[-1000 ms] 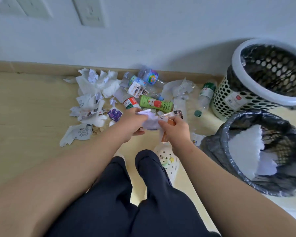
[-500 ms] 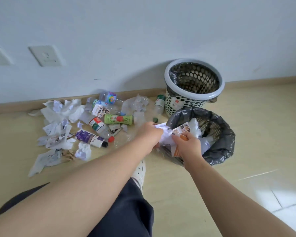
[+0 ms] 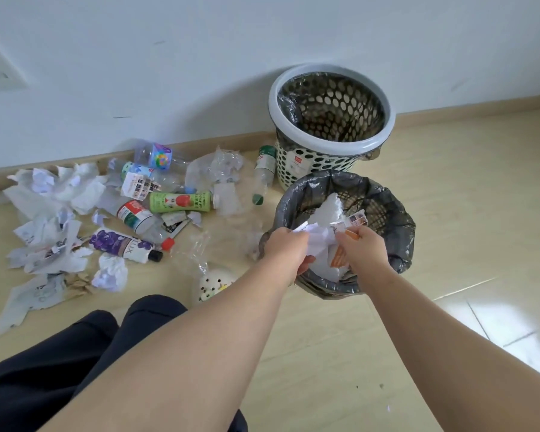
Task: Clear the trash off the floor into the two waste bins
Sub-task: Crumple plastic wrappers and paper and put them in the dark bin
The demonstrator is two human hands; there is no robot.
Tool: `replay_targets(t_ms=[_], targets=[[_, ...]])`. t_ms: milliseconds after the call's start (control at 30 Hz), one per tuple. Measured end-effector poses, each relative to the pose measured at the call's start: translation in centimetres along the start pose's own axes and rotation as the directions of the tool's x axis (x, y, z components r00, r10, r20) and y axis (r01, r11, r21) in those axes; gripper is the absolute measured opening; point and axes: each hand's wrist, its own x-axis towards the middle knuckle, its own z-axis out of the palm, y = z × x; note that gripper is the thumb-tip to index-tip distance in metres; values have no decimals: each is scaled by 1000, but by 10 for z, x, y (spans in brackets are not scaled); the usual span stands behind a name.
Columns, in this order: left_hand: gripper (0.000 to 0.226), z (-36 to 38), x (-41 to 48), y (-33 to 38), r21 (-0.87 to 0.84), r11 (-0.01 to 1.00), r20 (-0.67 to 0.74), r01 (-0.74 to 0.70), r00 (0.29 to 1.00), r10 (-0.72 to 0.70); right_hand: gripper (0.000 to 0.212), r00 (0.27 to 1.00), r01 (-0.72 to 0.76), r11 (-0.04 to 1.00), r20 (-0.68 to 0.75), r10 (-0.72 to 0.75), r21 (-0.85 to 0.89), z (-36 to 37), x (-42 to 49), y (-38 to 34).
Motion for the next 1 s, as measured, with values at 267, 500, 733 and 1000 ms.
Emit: replay_targets(t_ms=[267, 500, 733, 1000], targets=[[28, 3, 16, 6, 20, 995, 114, -99, 989, 96, 45, 996, -39, 993, 80, 31, 111, 7, 9, -9], [27, -4, 19, 5, 197, 965, 136, -175, 979, 150, 32, 998, -43, 995, 45, 39, 90, 9, -1, -5], [22, -61, 41, 15, 428, 868, 80, -253, 967, 242, 17, 983, 77, 992, 160, -93, 104, 61, -17, -33], [30, -152, 101, 4, 792, 538, 92, -289, 927, 363, 24, 959, 96, 990, 275, -64, -105, 156, -5, -25]])
